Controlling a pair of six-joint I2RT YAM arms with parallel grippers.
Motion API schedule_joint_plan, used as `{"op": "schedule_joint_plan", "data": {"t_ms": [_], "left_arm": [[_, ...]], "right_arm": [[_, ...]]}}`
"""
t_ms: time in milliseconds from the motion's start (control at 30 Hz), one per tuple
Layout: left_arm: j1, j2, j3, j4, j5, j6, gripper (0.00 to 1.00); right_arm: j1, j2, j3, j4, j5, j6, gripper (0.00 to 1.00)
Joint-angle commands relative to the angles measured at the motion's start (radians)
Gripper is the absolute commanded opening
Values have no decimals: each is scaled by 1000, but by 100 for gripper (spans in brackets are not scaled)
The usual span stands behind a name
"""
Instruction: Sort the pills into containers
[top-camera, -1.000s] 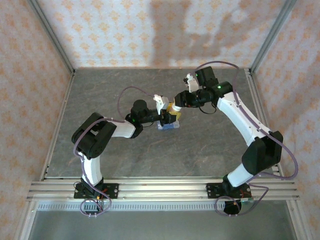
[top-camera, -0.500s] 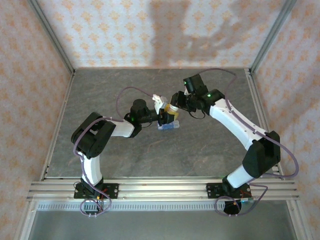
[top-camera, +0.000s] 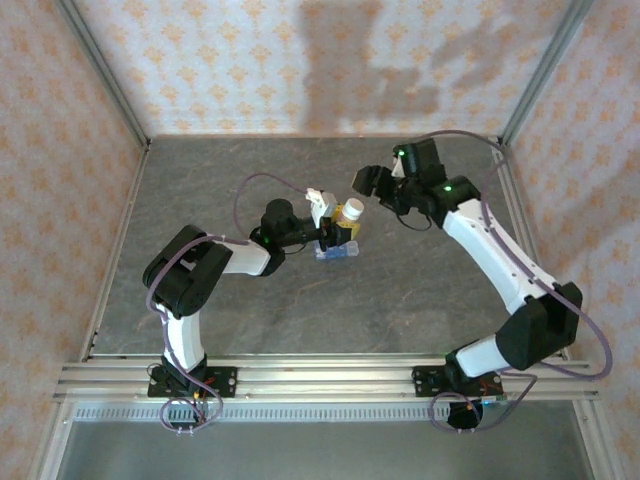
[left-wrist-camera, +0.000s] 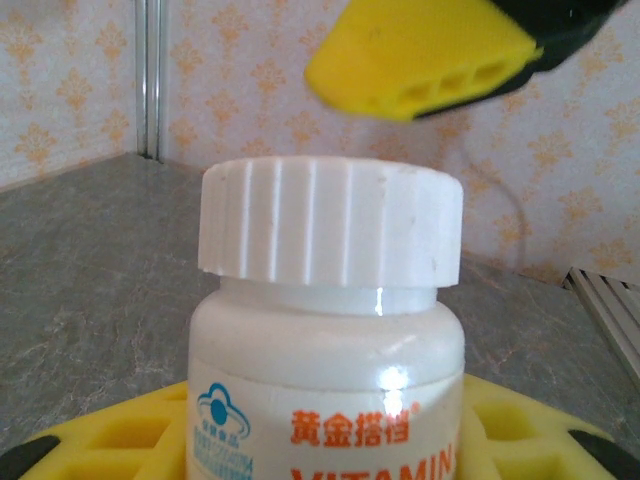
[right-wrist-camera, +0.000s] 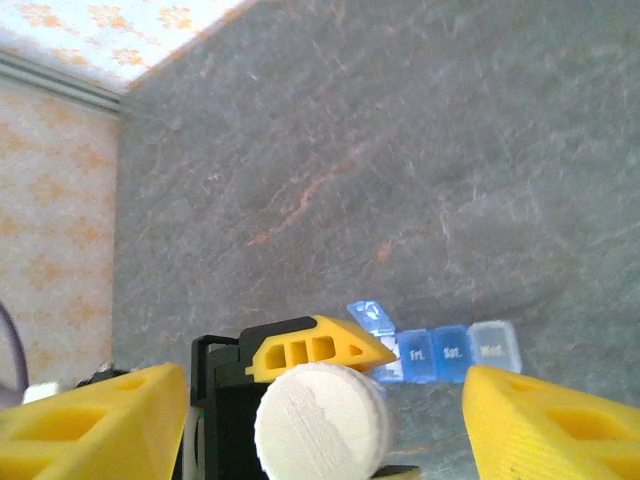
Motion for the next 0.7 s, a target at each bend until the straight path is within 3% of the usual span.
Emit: {"op": "schedule_joint_plan", "data": {"t_ms": [0,233,433,667], "left_arm": [[-4,-41,20,68,30,16,0],[-3,-45,14,74,53,-3,0],[-3,-46,18,75,57,-9,0],[-3,-53,12,74,58,-11,0]], "right_arm": [[-17,0,8,-38,-105,-197,74],[-23,87,80,-141,-261,-424,74],[-23,116,97,-162,-273,-432,69],[-23,133,89,-143,-273,-412,55]]}}
